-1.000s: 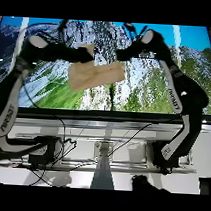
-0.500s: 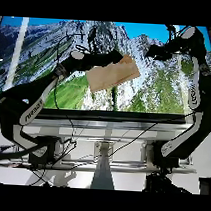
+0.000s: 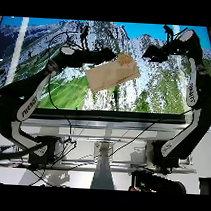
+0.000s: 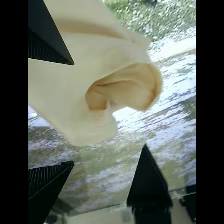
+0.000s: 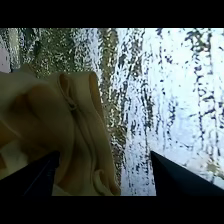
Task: Fold the clothes and pants, and hang the long-sleeved shirts on hangers.
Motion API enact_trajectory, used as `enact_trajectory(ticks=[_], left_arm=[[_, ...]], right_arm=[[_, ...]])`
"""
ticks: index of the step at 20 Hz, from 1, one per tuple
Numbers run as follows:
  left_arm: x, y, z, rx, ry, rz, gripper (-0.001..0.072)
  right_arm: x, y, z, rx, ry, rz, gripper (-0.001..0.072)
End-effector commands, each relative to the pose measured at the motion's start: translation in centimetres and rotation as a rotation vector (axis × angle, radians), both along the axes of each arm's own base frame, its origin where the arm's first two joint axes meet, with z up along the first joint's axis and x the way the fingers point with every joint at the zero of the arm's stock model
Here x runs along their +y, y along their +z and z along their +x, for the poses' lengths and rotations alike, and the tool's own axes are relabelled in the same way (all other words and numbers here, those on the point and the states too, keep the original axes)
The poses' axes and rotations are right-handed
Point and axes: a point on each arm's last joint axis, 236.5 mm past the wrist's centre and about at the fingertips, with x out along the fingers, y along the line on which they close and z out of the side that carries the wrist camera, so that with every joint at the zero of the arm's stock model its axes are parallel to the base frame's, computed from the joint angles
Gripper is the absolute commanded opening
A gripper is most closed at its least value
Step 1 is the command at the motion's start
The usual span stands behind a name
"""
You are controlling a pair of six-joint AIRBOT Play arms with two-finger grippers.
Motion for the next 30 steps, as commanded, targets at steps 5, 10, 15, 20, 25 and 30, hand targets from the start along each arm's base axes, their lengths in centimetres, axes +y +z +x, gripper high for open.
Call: enact_trajectory(ticks=[5,10,15,20,25,30], left_arm=[[0.0,0.2,-0.8,0.005,-0.050,-0.012,0.0706],[0.4,0.0,-0.7,-0.057,-0.077,0.025,0.0706],[3.1,-1.8,-0.3,-0.078,-0.104,0.125,0.0705],[11.1,0.4,3.1,-0.141,0.013,0.194,0.0689],[21.6,4.1,4.0,-0.305,0.083,0.482,0.0576],[24.3,8.7,3.4,-0.401,0.133,0.544,0.0576]], right_arm=[[10.2,-3.8,-1.8,0.242,-0.016,0.432,0.0634],[16.9,-1.9,-3.8,0.176,0.176,0.525,0.0633],[21.7,-1.8,-8.0,0.182,0.381,0.505,0.0633],[25.6,-1.5,-12.1,0.237,0.506,0.508,0.0713],[30.3,-2.0,-15.4,0.237,0.592,0.478,0.0712],[33.0,-5.7,-17.6,0.173,0.670,0.290,0.0194]])
